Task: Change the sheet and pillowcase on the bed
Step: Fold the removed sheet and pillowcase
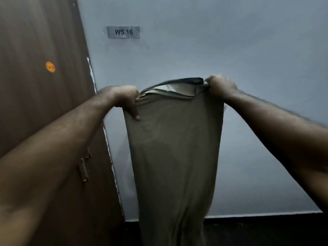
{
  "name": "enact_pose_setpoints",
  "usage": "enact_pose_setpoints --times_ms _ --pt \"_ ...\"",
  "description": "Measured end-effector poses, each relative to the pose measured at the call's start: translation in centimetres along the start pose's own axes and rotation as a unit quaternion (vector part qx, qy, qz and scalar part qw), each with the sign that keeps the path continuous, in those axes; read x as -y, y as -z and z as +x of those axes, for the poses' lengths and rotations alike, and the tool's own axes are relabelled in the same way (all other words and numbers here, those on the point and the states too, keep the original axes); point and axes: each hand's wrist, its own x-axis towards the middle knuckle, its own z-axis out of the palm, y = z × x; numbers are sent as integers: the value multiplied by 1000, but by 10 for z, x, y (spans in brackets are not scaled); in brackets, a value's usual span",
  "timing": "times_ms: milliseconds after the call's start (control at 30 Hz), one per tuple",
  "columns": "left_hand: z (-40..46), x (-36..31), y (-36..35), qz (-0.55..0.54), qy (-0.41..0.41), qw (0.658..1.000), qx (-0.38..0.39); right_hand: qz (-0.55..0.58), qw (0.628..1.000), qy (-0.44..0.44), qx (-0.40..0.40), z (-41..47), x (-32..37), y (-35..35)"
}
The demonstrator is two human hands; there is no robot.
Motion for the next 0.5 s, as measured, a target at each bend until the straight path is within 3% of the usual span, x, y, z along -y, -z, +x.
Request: enact_pose_setpoints --times_ms 67,200,267,300,367,433,500 --pt "-1 3 -9 38 35 999 -9 -4 996 40 77 -3 3 -10" --pt "4 24 -42 1 91 995 -50 -7 965 102 243 -16 5 -19" --pt "8 40 -62 -145 117 982 -38 -53 942 128 305 -23 4 -21" --pt "11 45 -72 -257 123 958 -35 -98 931 129 326 -26 5 -23" --pt "11 39 -88 -443 121 887 -43 -207 921 122 308 -30 9 -27" --pt "17 26 -96 -527 121 833 -115 -297 916 109 247 -29 18 -30" --pt "18 16 -94 -525 101 821 -200 -329 916 82 214 -23 28 -28"
